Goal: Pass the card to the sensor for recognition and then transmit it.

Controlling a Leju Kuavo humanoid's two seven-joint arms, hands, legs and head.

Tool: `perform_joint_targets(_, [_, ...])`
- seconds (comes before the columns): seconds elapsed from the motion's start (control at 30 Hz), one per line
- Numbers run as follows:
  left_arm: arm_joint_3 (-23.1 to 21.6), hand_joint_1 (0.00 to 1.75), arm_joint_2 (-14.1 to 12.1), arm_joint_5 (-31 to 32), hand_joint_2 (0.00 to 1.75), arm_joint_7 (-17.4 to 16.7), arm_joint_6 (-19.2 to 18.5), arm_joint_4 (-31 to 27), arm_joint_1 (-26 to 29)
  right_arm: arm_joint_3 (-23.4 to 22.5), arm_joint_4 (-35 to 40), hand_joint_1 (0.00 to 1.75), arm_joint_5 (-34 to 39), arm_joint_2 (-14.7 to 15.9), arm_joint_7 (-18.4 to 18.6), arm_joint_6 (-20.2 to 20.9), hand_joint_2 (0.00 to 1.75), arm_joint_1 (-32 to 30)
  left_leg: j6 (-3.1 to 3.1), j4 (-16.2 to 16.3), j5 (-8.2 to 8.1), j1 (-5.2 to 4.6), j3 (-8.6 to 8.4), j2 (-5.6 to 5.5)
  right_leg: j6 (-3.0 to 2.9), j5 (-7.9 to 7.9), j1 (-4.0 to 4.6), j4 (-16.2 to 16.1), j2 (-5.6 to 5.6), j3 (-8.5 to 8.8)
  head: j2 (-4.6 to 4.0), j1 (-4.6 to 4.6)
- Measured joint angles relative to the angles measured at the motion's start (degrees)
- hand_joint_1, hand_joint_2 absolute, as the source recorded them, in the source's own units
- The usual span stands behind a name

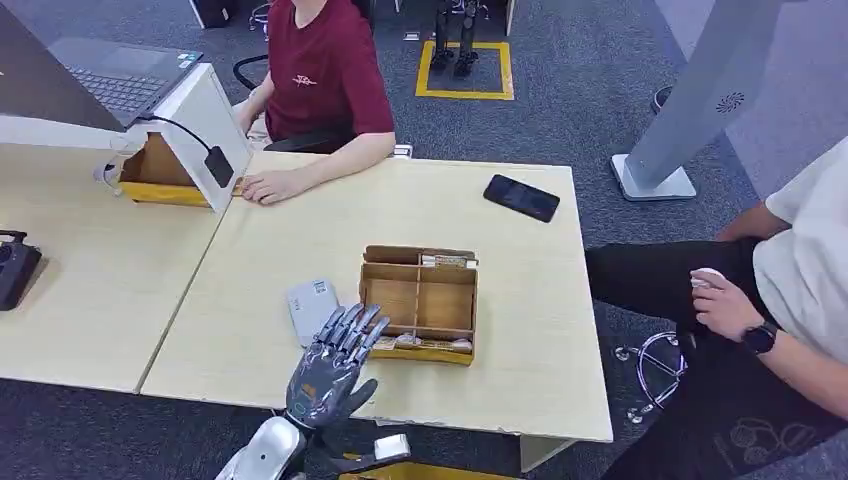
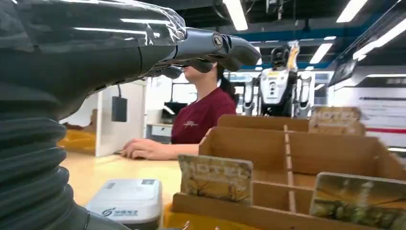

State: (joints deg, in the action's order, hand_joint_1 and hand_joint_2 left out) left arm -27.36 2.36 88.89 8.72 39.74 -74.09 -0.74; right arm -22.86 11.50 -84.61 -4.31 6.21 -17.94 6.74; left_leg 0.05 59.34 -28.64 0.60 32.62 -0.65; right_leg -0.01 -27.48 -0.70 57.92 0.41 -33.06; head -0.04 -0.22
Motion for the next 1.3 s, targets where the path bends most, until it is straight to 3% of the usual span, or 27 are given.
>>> perform_joint_targets(0.3, [0.0, 0.0, 0.2, -0.7, 1.75, -1.8, 0.0, 3.7, -2.0, 0.0, 0.0, 0.0, -0.4, 0.0, 0.3, 0.1, 0.0, 0.2, 0.0, 0.0, 0.0, 0.0, -0.01, 0.0, 0.0, 0.0, 0.0, 0.0, 0.0, 0.0, 0.0, -0.02])
perform_joint_targets(0.8, [3.3, 0.0, 3.2, -3.5, 1.75, 5.6, 0.1, 4.0, -2.0, 0.0, 0.0, 0.0, -1.0, 0.0, 0.5, 0.2, 0.0, 0.2, 0.0, 0.0, 0.0, 0.0, 0.01, 0.0, 0.0, 0.0, 0.0, 0.0, -0.01, 0.0, 0.0, -0.02])
perform_joint_targets(1.03, [5.0, 0.0, 4.4, -2.9, 1.75, 5.2, 0.1, 4.3, -2.1, 0.0, 0.0, 0.0, -1.1, 0.0, 0.7, 0.1, 0.0, 0.2, 0.0, 0.0, 0.0, 0.0, 0.0, 0.0, 0.0, 0.0, 0.0, 0.0, -0.01, 0.0, 0.0, -0.02])
perform_joint_targets(1.07, [5.2, 1.75, 4.6, -2.7, 1.75, 5.1, 0.1, 4.5, -2.2, 0.0, 0.0, 0.0, -1.3, -0.1, 0.7, -0.2, 0.0, 0.2, 0.0, 0.0, 0.0, 0.0, 0.01, 0.0, 0.0, 0.0, 0.0, 0.0, -0.01, 0.0, 0.0, 0.0])
perform_joint_targets(1.3, [6.4, 1.75, 4.8, -3.5, 1.75, 4.5, 0.1, 7.8, -2.7, -0.5, 0.0, 0.0, -1.6, -0.2, 0.5, 0.0, 0.0, 0.3, 0.0, 0.0, 0.0, 0.0, 0.01, 0.0, 0.0, 0.0, 0.0, 0.0, 0.0, 0.0, 0.0, -0.02])
